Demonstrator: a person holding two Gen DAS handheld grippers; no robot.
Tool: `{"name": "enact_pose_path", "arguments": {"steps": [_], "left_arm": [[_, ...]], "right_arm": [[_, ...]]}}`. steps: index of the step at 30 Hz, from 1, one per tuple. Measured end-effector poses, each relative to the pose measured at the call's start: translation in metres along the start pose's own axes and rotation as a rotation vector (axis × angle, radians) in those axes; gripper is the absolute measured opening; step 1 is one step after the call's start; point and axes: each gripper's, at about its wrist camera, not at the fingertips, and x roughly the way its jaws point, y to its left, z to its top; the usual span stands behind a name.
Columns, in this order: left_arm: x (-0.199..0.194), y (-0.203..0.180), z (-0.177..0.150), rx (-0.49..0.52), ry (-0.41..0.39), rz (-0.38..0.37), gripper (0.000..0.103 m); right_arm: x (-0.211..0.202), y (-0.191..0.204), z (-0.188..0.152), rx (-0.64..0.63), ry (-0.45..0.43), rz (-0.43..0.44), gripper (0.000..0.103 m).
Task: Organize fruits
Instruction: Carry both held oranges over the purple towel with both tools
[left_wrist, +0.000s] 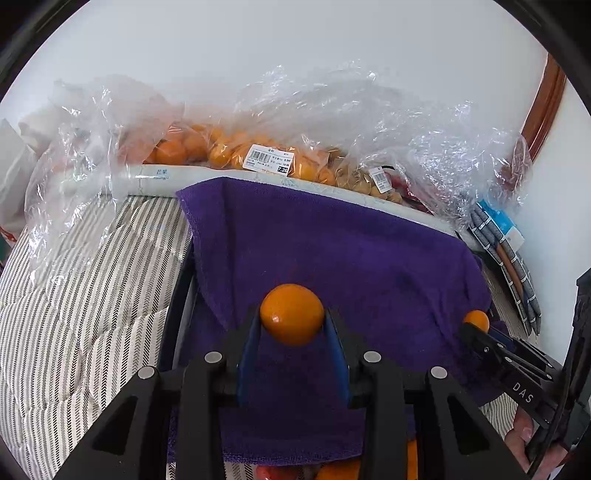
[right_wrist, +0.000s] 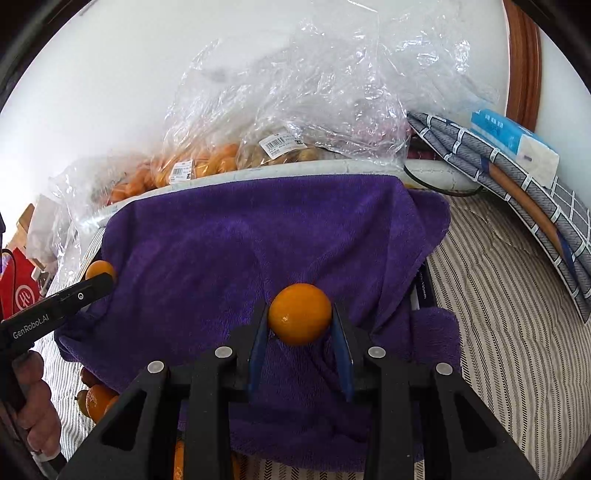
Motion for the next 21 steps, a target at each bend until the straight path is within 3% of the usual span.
{"name": "enact_pose_path", "arguments": {"steps": [21], "left_arm": [[0.0084,-0.0069,-0.0003,0.016,0.055,0.01,0.034]], "right_arm": [[0.0086,0.0004,-0.004,-0.002,0.028,-0.007,0.033]]}}
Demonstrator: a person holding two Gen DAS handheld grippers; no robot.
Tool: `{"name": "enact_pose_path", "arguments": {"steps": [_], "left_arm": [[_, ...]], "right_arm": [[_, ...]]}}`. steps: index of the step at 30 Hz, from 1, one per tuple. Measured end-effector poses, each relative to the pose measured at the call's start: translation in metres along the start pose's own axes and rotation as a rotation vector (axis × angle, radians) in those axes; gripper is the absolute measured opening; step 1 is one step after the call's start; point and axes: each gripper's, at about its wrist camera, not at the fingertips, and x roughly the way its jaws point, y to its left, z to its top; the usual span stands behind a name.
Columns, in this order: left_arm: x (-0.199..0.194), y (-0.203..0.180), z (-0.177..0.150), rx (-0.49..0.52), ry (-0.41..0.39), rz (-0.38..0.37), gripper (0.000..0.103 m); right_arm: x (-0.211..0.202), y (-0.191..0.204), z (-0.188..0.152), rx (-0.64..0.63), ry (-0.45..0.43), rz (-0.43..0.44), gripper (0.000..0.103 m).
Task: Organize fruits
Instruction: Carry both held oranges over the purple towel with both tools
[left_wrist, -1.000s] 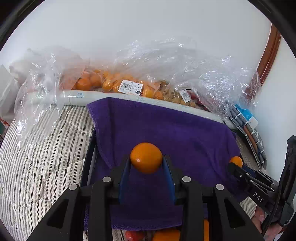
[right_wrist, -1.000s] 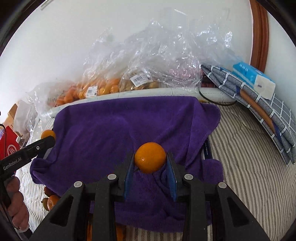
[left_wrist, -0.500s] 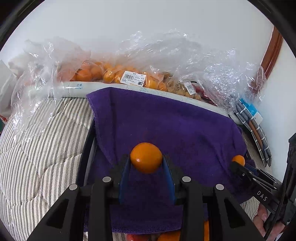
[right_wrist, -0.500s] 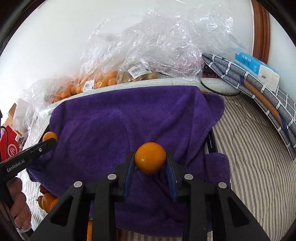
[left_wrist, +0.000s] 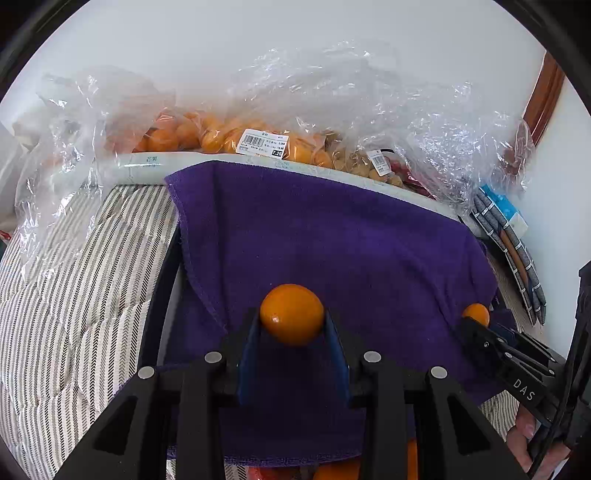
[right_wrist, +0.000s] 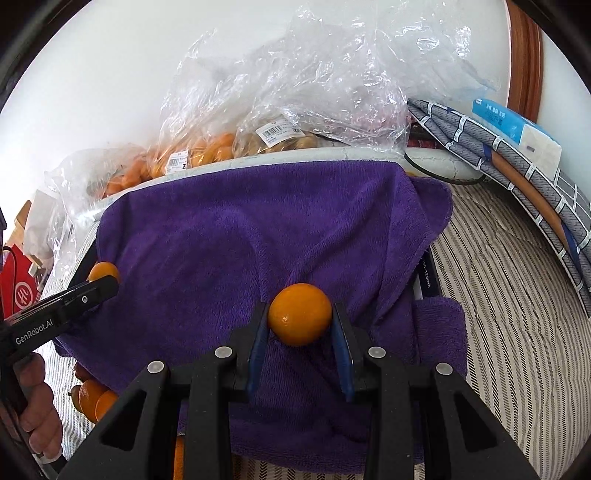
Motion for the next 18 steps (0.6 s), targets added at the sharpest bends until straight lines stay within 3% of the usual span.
{"name": "enact_pose_path", "arguments": {"steps": [18], "left_arm": [[0.0035,-0.0029,-0.0005,0.007,0.019,0.007,0.034]], "right_arm": [[-0.0003,0.001,-0.0012,-0.009,0.003,0.001,0.038]]}}
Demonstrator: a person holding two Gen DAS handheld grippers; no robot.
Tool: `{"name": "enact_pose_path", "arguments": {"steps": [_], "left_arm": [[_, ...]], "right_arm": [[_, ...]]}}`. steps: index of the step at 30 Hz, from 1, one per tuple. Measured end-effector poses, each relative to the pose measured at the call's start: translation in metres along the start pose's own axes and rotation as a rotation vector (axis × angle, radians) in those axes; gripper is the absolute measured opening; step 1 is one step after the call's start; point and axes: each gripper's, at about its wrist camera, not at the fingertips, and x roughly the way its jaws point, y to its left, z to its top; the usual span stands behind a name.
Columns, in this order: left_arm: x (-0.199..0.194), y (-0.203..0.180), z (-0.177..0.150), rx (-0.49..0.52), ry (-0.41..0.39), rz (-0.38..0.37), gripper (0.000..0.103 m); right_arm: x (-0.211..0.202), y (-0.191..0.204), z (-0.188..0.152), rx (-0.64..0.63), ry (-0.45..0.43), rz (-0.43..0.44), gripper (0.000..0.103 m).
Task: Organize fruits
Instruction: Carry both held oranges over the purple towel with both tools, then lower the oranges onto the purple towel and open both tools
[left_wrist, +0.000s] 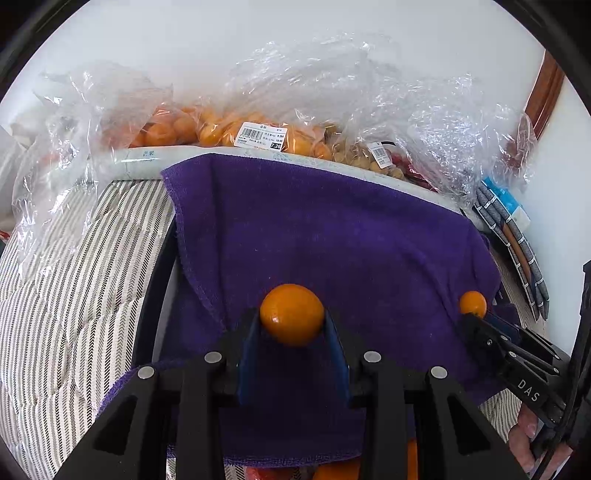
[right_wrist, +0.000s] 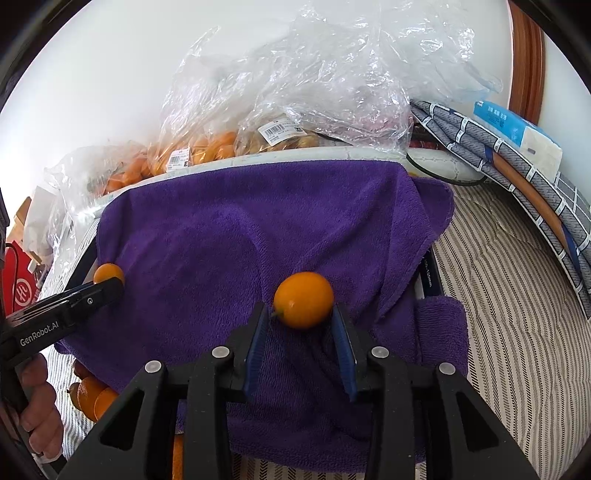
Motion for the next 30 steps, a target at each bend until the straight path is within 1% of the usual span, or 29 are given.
{"name": "enact_pose_path", "arguments": {"steps": [3,7,8,10,13,19,22,27,30], "left_arm": [[-0.001,0.0,0.0,0.002,-0.003,0.003,0.034],[-0.003,0.001,0.001,0.0,-0.011,0.004,0.034],[-0.005,0.0,0.001,0.0,-0.016,0.003,0.035],[-0.008,0.001,0.002,0.001,-0.029,0.002,0.04],[-0.012,0.001,0.003,0.002,-0.044,0.0,0.043],[-0.02,0.0,0.003,0.007,-0.074,0.008,0.046],[-0.026,-0.002,0.004,0.006,-0.092,0.012,0.046],[-0.044,-0.006,0.002,0.02,-0.139,-0.001,0.046],[-0.056,-0.01,0.0,0.041,-0.169,0.002,0.046]], "right_arm": [[-0.001,0.001,-0.001,0.0,0.0,0.003,0.044],[-0.002,0.002,-0.001,0.003,-0.002,0.009,0.048],[-0.003,0.003,-0.001,0.004,-0.004,0.011,0.049],[-0.006,0.003,-0.002,0.005,-0.012,0.014,0.055],[-0.01,0.006,-0.002,0.007,-0.03,0.021,0.06],[-0.025,0.007,-0.002,0.01,-0.089,0.011,0.066],[-0.035,0.009,0.0,0.007,-0.102,-0.03,0.066],[-0.06,0.011,-0.003,0.009,-0.129,-0.041,0.066],[-0.077,0.013,-0.008,0.009,-0.147,-0.076,0.066]]}}
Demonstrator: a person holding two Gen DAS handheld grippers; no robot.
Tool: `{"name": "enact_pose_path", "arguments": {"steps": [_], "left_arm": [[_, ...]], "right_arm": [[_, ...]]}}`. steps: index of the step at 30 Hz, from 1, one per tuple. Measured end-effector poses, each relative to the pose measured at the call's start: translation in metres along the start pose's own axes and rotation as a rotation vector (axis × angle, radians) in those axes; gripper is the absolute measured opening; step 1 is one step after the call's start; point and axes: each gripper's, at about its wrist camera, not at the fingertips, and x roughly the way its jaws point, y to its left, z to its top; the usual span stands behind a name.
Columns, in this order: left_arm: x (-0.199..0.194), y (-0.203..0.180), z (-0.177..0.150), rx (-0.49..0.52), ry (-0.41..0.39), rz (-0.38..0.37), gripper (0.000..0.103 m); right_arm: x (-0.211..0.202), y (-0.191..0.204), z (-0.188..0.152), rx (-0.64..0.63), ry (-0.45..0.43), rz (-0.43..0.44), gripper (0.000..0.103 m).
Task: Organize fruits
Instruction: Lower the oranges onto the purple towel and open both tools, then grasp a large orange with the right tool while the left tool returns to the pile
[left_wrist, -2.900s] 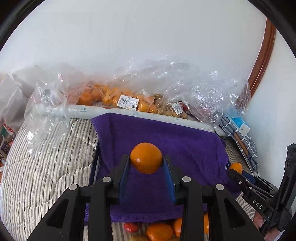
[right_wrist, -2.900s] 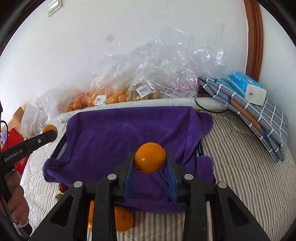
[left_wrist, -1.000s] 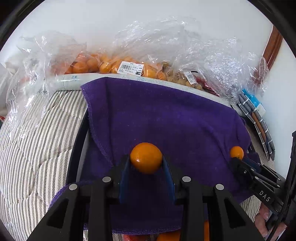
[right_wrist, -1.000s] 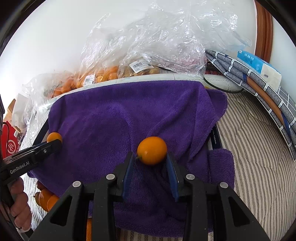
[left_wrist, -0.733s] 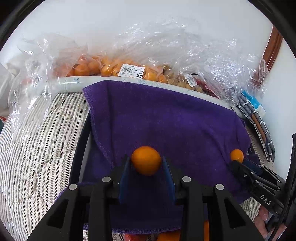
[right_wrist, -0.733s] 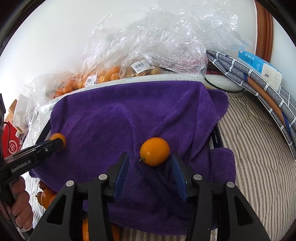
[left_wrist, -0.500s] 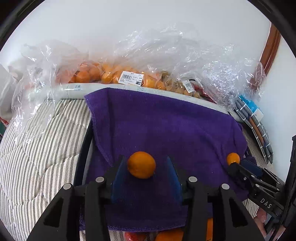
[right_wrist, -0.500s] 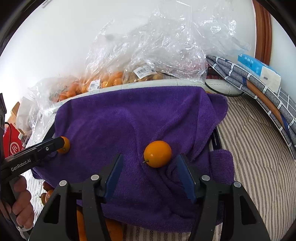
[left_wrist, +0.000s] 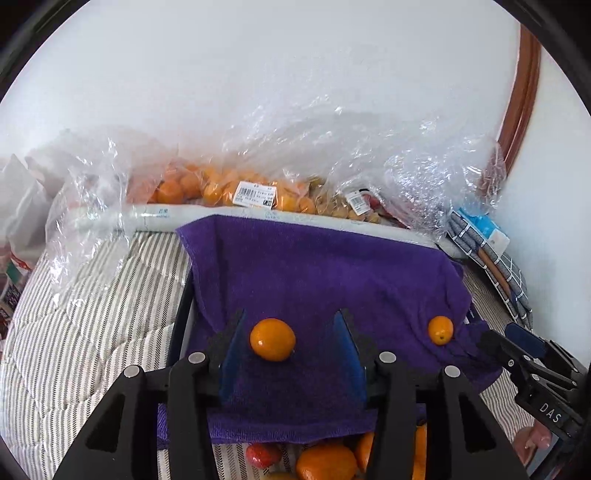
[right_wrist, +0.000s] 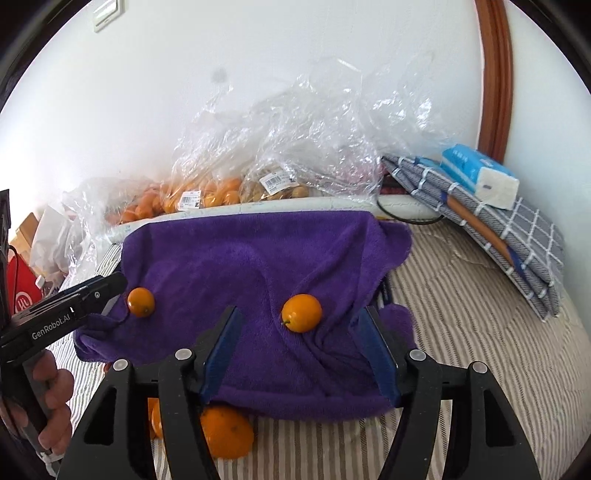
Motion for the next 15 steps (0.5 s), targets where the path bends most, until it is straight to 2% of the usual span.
{"name": "enact_pose_path", "arguments": {"steps": [3,6,15], "left_arm": [[-0.011,0.0,-0.006,0.006,-0.006,0.003,0.046],[-0.023,0.006,-0.016,-0.007,0.005,-0.017,0.046],[-0.052,0.04,-0.047,-0.033,0.046,0.016,0.046]], "right_arm": [[-0.014,0.002,-0.005,-0.003,-0.01,-0.022,0.066],[-0.027,0.005,-0.012,-0.007,0.005,-0.014,0.066],[-0.046,0.021,-0.038,-0.01,0.054,0.032,0.066]]}}
